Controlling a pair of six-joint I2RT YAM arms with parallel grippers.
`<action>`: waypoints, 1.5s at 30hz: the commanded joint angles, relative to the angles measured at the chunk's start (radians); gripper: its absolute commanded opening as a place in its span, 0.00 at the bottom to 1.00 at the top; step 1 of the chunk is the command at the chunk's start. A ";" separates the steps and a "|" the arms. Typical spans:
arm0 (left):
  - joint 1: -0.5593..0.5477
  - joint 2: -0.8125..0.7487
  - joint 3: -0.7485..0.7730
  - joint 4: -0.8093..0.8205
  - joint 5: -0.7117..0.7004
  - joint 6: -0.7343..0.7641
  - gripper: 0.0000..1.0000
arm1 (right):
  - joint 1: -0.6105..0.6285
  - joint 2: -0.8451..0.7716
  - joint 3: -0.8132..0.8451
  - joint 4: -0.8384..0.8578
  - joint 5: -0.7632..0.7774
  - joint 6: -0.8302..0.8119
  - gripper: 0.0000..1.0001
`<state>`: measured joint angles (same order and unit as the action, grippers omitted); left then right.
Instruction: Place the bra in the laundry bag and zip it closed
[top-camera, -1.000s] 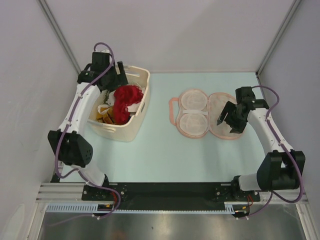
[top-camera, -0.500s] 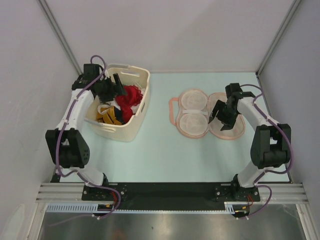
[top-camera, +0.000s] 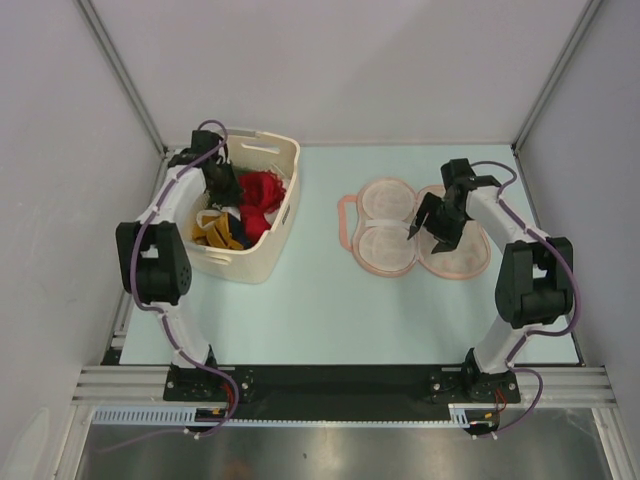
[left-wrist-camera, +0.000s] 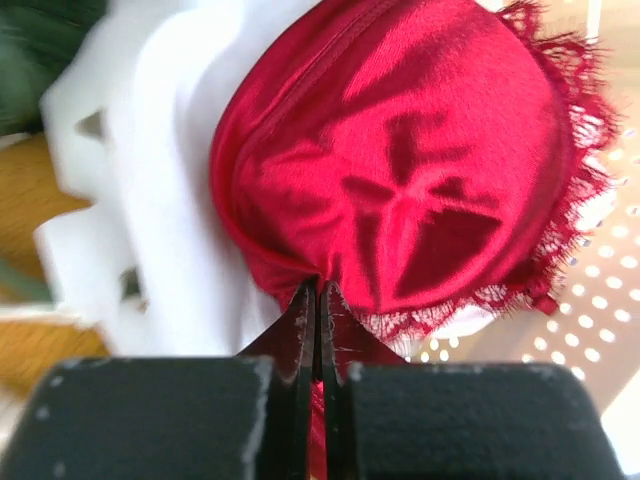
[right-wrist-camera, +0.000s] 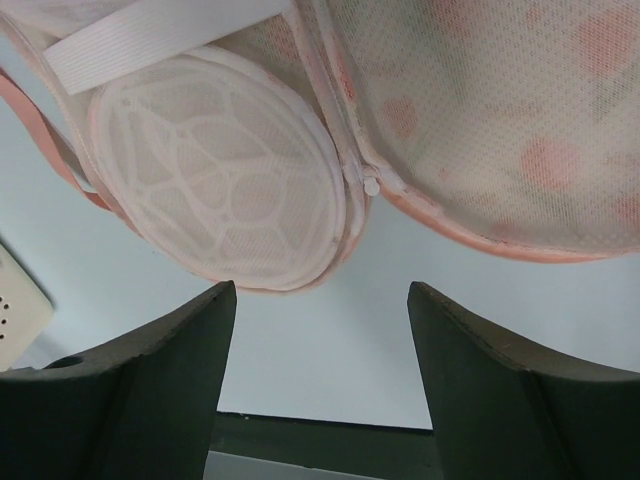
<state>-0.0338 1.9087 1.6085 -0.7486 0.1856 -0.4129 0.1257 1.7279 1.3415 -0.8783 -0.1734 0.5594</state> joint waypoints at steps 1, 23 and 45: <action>-0.014 -0.161 0.116 -0.049 -0.112 0.026 0.00 | 0.017 -0.077 0.022 -0.013 0.012 0.019 0.75; -0.364 -0.579 0.450 -0.208 -0.165 -0.098 0.00 | 0.114 -0.433 -0.044 -0.103 0.035 0.043 0.75; -0.724 -0.625 -0.224 0.303 0.204 -0.394 0.00 | 0.114 -0.686 -0.154 -0.004 -0.213 -0.062 0.78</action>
<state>-0.7387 1.3552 1.5349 -0.6453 0.3088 -0.6853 0.2375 1.1519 1.2171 -0.9356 -0.3309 0.5179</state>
